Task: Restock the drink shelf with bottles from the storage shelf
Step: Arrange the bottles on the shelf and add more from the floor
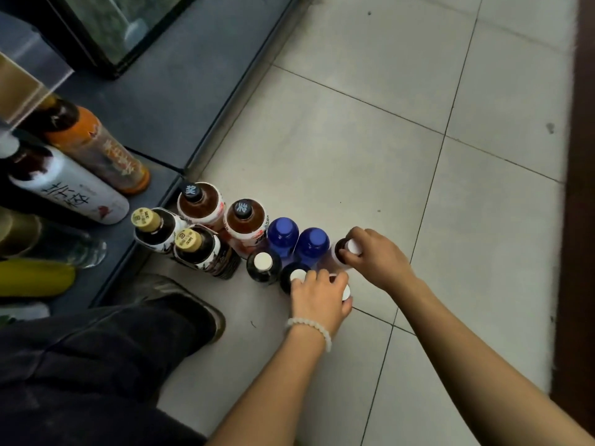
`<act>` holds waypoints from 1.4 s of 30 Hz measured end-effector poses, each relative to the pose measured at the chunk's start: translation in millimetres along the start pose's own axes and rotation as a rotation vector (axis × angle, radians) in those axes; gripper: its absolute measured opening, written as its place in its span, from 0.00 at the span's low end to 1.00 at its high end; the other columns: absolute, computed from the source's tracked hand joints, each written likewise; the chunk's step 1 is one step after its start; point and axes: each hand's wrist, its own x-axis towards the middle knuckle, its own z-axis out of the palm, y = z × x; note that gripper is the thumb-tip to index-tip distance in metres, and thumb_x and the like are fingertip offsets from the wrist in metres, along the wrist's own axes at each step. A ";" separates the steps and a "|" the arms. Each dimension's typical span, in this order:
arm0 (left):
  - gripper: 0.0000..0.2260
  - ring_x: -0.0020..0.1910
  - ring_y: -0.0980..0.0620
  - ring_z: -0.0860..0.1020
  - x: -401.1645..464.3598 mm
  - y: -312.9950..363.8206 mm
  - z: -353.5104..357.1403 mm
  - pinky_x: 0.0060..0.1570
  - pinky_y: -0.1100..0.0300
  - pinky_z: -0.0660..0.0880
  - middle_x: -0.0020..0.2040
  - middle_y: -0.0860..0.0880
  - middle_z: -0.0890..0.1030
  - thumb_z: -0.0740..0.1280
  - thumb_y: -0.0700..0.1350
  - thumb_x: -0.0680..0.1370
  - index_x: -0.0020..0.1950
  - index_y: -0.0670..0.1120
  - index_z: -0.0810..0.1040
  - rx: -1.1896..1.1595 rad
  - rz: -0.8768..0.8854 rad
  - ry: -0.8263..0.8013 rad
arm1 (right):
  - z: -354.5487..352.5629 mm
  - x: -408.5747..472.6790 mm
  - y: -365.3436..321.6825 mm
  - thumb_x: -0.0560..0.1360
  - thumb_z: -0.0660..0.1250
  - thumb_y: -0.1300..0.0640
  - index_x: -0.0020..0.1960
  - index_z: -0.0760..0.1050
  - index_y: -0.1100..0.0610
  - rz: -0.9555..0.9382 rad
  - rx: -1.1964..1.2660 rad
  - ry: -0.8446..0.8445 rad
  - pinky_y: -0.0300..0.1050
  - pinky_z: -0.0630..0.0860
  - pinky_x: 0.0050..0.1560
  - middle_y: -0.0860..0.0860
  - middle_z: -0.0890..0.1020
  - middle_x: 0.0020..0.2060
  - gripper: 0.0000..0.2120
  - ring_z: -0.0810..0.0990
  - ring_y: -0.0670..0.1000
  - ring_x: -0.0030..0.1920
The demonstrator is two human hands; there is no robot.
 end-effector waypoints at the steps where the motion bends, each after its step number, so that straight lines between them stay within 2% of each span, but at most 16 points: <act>1: 0.18 0.59 0.43 0.72 -0.7 -0.4 0.3 0.54 0.50 0.69 0.60 0.42 0.75 0.56 0.54 0.80 0.66 0.47 0.66 -0.008 0.010 0.007 | -0.1 -0.6 -0.4 0.74 0.63 0.45 0.53 0.72 0.52 0.001 0.000 0.011 0.46 0.71 0.40 0.51 0.77 0.45 0.13 0.75 0.54 0.44; 7: 0.16 0.58 0.43 0.73 -13.1 -4.8 -5.8 0.51 0.52 0.70 0.58 0.43 0.77 0.58 0.52 0.79 0.63 0.46 0.68 -0.023 0.058 0.035 | -9.1 -22.4 -6.6 0.74 0.64 0.48 0.54 0.74 0.54 0.003 0.012 0.039 0.42 0.66 0.37 0.52 0.80 0.45 0.13 0.73 0.51 0.42; 11: 0.16 0.57 0.44 0.72 -30.4 -1.8 -29.7 0.44 0.54 0.66 0.54 0.45 0.78 0.59 0.53 0.76 0.60 0.47 0.70 -0.038 0.083 0.100 | -27.4 -52.8 -11.5 0.73 0.63 0.45 0.52 0.74 0.52 -0.016 -0.007 0.083 0.43 0.67 0.36 0.50 0.79 0.43 0.13 0.74 0.51 0.42; 14: 0.15 0.55 0.46 0.73 -55.3 1.6 -54.4 0.44 0.55 0.67 0.51 0.47 0.79 0.62 0.55 0.73 0.56 0.49 0.72 -0.121 0.020 0.131 | -55.4 -77.1 -21.9 0.72 0.63 0.46 0.51 0.75 0.52 -0.066 0.001 0.131 0.42 0.66 0.34 0.49 0.78 0.41 0.12 0.75 0.52 0.42; 19: 0.12 0.52 0.46 0.75 -104.0 -7.6 -92.9 0.45 0.57 0.70 0.50 0.48 0.79 0.64 0.55 0.71 0.50 0.52 0.73 -0.261 -0.137 0.192 | -98.0 -120.0 -49.6 0.71 0.63 0.47 0.50 0.75 0.51 -0.210 0.002 0.226 0.43 0.71 0.38 0.51 0.81 0.44 0.12 0.77 0.54 0.45; 23: 0.14 0.53 0.45 0.76 -141.4 -21.4 -134.4 0.44 0.57 0.71 0.51 0.47 0.79 0.64 0.56 0.70 0.53 0.53 0.75 -0.178 -0.136 0.326 | -129.0 -147.6 -79.3 0.72 0.63 0.46 0.52 0.75 0.50 -0.302 -0.016 0.310 0.43 0.68 0.38 0.50 0.81 0.46 0.12 0.76 0.53 0.45; 26: 0.14 0.52 0.46 0.76 -170.1 -38.1 -174.3 0.41 0.58 0.70 0.51 0.48 0.80 0.65 0.58 0.69 0.52 0.55 0.76 -0.157 -0.143 0.417 | -155.1 -159.0 -108.1 0.72 0.63 0.44 0.52 0.75 0.49 -0.385 -0.068 0.350 0.44 0.70 0.39 0.50 0.81 0.46 0.13 0.77 0.53 0.46; 29: 0.11 0.49 0.47 0.76 -202.6 -63.8 -214.2 0.42 0.58 0.72 0.49 0.49 0.81 0.65 0.58 0.69 0.48 0.56 0.74 -0.227 -0.199 0.511 | -182.4 -166.8 -148.5 0.73 0.64 0.44 0.50 0.76 0.50 -0.474 -0.064 0.351 0.46 0.75 0.43 0.51 0.81 0.44 0.12 0.78 0.53 0.46; 36: 0.06 0.47 0.47 0.75 -278.3 -125.1 -299.4 0.40 0.56 0.70 0.48 0.51 0.78 0.64 0.55 0.73 0.45 0.56 0.71 -0.240 -0.298 0.667 | -219.6 -173.6 -256.3 0.74 0.66 0.47 0.41 0.74 0.53 -0.696 0.009 0.341 0.42 0.70 0.37 0.48 0.78 0.35 0.10 0.77 0.50 0.39; 39: 0.06 0.48 0.46 0.76 -310.1 -157.3 -327.4 0.48 0.51 0.75 0.49 0.49 0.78 0.64 0.54 0.73 0.46 0.54 0.72 -0.228 -0.351 0.710 | -225.6 -172.7 -305.1 0.74 0.67 0.49 0.42 0.76 0.56 -0.792 0.031 0.319 0.45 0.72 0.41 0.51 0.79 0.36 0.10 0.77 0.51 0.41; 42: 0.08 0.50 0.47 0.76 -341.3 -189.1 -351.7 0.52 0.51 0.76 0.51 0.50 0.79 0.65 0.54 0.73 0.50 0.55 0.76 -0.209 -0.412 0.725 | -224.7 -169.8 -353.3 0.74 0.67 0.49 0.43 0.77 0.56 -0.874 0.064 0.288 0.47 0.74 0.44 0.51 0.80 0.37 0.10 0.78 0.52 0.41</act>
